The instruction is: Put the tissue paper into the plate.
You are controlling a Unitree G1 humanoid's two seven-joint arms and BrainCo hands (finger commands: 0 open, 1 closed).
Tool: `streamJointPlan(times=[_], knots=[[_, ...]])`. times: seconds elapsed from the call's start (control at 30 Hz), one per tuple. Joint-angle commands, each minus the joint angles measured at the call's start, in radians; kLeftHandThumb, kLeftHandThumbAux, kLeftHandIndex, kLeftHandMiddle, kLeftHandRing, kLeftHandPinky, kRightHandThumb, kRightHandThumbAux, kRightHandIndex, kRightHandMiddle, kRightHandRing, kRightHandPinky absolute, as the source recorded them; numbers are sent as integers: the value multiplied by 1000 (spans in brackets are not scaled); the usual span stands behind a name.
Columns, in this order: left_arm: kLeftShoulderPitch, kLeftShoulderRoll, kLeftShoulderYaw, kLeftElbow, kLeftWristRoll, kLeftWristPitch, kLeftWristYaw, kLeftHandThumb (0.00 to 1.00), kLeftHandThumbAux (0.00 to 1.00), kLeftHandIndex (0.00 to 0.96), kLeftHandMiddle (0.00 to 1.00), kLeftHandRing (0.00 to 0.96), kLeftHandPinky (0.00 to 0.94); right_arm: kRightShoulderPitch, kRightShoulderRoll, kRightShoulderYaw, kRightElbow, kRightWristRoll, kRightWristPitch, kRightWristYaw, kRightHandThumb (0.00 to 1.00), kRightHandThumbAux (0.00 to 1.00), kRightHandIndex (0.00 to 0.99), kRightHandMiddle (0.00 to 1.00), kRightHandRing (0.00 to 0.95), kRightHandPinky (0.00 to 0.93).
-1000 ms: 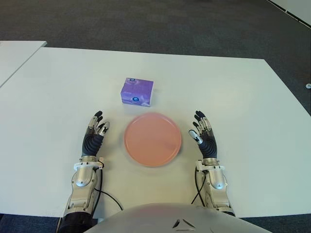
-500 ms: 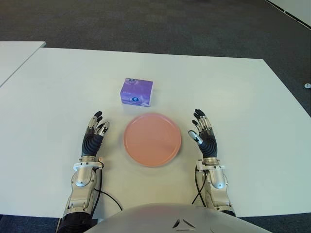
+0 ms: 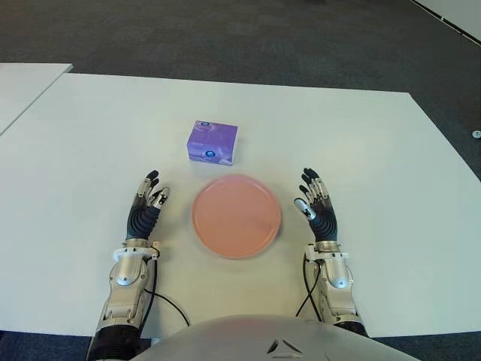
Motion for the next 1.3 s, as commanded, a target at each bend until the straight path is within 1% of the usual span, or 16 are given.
streamJointPlan(times=[0.03, 0.27, 0.33, 0.4, 0.47, 0.5, 0.53, 0.6, 0.63, 0.77, 0.87, 0.97, 1.03, 1.1, 1.17, 1.3], knots=[[-52, 60, 26, 20, -22, 0, -50, 0, 438, 0, 0, 0, 0, 47, -6, -15, 151, -12, 59, -13, 0, 497, 0, 0, 0, 0], [-145, 114, 45, 29, -24, 9, -69, 0, 439, 0, 0, 0, 0, 25, -5, -16, 165, -11, 103, -17, 0, 499, 0, 0, 0, 0], [-196, 152, 49, 44, -27, 14, -92, 0, 438, 0, 0, 0, 0, 22, -1, -13, 157, -19, 126, -27, 0, 499, 0, 0, 0, 0], [-227, 177, 52, 55, -31, 17, -111, 0, 434, 0, 0, 0, 0, 19, 1, -11, 153, -24, 138, -34, 0, 499, 0, 0, 0, 0], [-293, 238, 64, 55, -41, 45, -154, 0, 434, 0, 0, 0, 0, 15, 3, -8, 142, -28, 173, -41, 0, 499, 0, 0, 0, 0], [-316, 258, 68, 56, -43, 54, -168, 0, 435, 0, 0, 0, 0, 13, 4, -7, 138, -29, 186, -44, 0, 499, 0, 0, 0, 0], [-333, 274, 71, 54, -35, 55, -173, 0, 436, 0, 0, 0, 0, 13, 4, -6, 136, -31, 190, -45, 0, 499, 0, 0, 0, 0], [-344, 285, 71, 57, -26, 52, -175, 0, 440, 0, 0, 0, 0, 11, 4, -4, 137, -35, 189, -47, 0, 499, 0, 0, 0, 0], [-357, 297, 69, 63, -8, 37, -167, 12, 431, 0, 0, 0, 0, 11, 5, -2, 139, -35, 182, -45, 0, 492, 0, 0, 0, 0], [-408, 339, 61, 105, 50, -24, -141, 2, 453, 0, 0, 0, 0, 12, 6, 3, 142, -33, 175, -37, 0, 493, 0, 0, 0, 0], [-464, 391, 50, 151, 103, -79, -136, 6, 457, 0, 0, 0, 0, 10, 3, 6, 150, -36, 174, -34, 0, 489, 0, 0, 0, 0], [-507, 432, 37, 180, 142, -106, -141, 18, 454, 0, 0, 0, 0, 8, 4, 5, 157, -37, 171, -34, 0, 494, 0, 0, 0, 0], [-524, 445, 31, 194, 155, -117, -143, 23, 453, 0, 0, 0, 0, 7, 5, 4, 158, -36, 173, -35, 0, 497, 0, 0, 0, 0], [-564, 466, 17, 215, 177, -130, -149, 32, 454, 0, 0, 0, 0, 6, 12, 5, 142, -37, 190, -43, 0, 501, 0, 0, 0, 0], [-596, 475, 3, 242, 195, -148, -144, 48, 460, 0, 0, 0, 0, 5, 16, 5, 140, -37, 192, -45, 0, 505, 0, 0, 0, 0], [-646, 481, -32, 314, 242, -207, -112, 70, 468, 0, 0, 0, 0, -3, 11, 4, 155, -37, 188, -40, 0, 505, 0, 0, 0, 0]])
